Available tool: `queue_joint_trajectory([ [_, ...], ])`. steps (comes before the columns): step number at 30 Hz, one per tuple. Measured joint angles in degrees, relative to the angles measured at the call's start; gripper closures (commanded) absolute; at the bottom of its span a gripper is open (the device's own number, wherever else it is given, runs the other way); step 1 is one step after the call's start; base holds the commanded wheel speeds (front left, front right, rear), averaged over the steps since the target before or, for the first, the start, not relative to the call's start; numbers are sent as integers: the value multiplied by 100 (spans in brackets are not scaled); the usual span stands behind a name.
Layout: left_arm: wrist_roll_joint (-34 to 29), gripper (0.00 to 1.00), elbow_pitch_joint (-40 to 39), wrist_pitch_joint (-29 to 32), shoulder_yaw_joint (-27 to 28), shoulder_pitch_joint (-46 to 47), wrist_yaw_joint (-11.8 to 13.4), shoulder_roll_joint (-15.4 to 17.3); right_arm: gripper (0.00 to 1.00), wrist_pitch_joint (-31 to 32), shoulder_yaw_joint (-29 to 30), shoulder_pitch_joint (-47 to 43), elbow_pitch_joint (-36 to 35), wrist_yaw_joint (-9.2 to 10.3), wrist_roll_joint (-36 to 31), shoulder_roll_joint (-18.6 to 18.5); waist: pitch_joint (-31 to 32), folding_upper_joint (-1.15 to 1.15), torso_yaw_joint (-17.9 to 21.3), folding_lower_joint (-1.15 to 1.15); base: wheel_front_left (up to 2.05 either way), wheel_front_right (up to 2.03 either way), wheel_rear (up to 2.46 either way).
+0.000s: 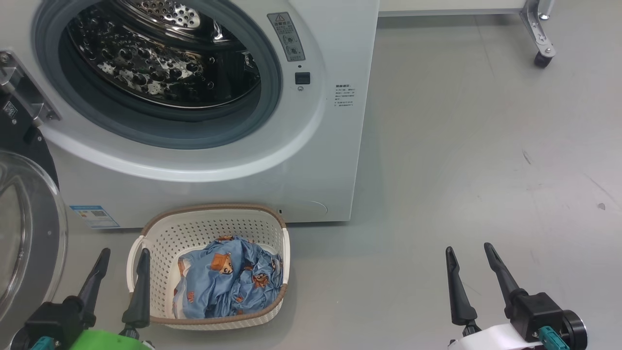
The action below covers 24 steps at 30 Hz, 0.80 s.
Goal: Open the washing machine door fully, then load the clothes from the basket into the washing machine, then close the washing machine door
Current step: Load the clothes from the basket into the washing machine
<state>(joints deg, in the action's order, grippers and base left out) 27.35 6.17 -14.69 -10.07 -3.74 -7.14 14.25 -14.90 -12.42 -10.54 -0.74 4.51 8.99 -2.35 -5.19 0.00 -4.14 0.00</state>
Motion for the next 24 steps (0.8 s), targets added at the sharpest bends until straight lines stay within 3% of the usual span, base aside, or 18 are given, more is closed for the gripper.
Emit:
queue_joint_trajectory([
  [24, 94, 0, 56, 0, 3, 26, 0, 14, 0, 0, -107, 75, 44, 68, 64, -1, -122, 0, 3, 0, 20, -20, 0],
])
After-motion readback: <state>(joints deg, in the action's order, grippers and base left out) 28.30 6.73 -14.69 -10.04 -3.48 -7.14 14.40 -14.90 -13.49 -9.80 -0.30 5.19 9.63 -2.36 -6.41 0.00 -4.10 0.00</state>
